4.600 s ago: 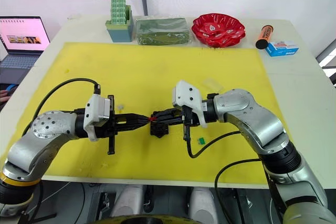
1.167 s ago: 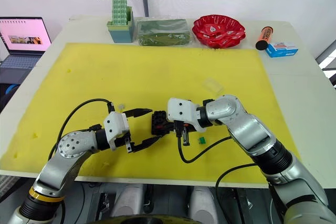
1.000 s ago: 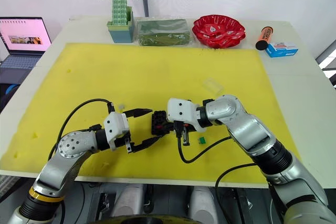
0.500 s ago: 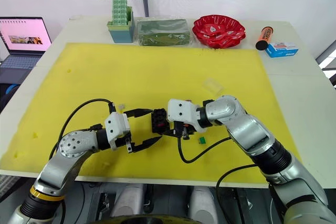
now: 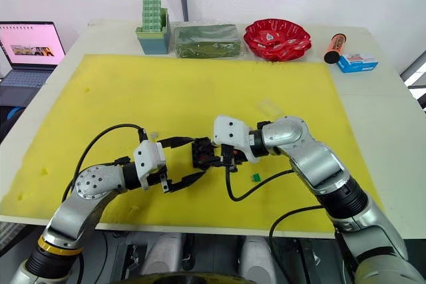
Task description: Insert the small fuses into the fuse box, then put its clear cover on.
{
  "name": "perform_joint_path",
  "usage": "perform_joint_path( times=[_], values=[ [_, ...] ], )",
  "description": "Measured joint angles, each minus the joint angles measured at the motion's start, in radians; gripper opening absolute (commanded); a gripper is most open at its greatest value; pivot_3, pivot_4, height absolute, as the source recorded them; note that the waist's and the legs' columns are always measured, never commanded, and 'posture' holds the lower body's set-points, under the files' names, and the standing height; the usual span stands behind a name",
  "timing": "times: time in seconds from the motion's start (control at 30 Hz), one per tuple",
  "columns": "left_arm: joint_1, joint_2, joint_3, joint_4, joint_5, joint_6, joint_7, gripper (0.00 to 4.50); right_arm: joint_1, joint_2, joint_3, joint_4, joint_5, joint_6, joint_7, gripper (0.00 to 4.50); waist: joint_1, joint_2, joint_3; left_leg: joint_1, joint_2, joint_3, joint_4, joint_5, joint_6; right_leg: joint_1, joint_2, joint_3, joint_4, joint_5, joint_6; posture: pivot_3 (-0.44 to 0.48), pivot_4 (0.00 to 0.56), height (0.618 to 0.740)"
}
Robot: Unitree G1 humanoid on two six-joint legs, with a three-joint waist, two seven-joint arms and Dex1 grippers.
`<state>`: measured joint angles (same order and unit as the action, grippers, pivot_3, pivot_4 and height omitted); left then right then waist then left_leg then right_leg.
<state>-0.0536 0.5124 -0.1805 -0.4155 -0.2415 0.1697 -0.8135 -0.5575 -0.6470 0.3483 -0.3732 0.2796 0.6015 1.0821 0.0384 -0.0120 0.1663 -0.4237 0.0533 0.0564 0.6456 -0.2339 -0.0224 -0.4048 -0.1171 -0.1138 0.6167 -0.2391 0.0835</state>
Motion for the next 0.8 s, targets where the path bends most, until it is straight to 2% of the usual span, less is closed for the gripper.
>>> perform_joint_path(
  times=[0.03, 0.07, 0.8],
  values=[
    [0.000, 0.000, 0.000, 0.001, 0.000, -0.001, 0.000, 4.50, 0.000, 0.000, -0.001, 0.000, 0.000, 0.000, 0.000, 0.05, 0.000, 0.000, 0.000, 0.000, 0.000, 0.000, 0.000, 0.000, 0.000, 0.000, 0.000, 0.000, 0.000, 0.000, 0.000, 0.000, 0.150, 0.740],
    [-0.001, -0.001, 0.000, 0.004, 0.000, -0.003, 0.000, 4.50, 0.000, 0.000, 0.000, 0.000, 0.000, -0.002, 0.000, 0.02, 0.000, 0.000, 0.000, 0.000, 0.000, 0.000, 0.000, 0.000, 0.000, 0.000, 0.000, 0.000, 0.000, 0.000, 0.000, 0.000, 0.150, 0.740],
    [0.012, -0.001, 0.000, 0.045, 0.002, -0.041, -0.006, 4.50, 0.004, 0.000, 0.037, 0.046, -0.045, -0.058, 0.014, 0.02, -0.001, 0.000, 0.000, 0.000, 0.000, 0.000, 0.000, 0.000, 0.000, 0.000, 0.000, 0.000, 0.000, 0.000, 0.000, 0.000, 0.150, 0.740]
  ],
)
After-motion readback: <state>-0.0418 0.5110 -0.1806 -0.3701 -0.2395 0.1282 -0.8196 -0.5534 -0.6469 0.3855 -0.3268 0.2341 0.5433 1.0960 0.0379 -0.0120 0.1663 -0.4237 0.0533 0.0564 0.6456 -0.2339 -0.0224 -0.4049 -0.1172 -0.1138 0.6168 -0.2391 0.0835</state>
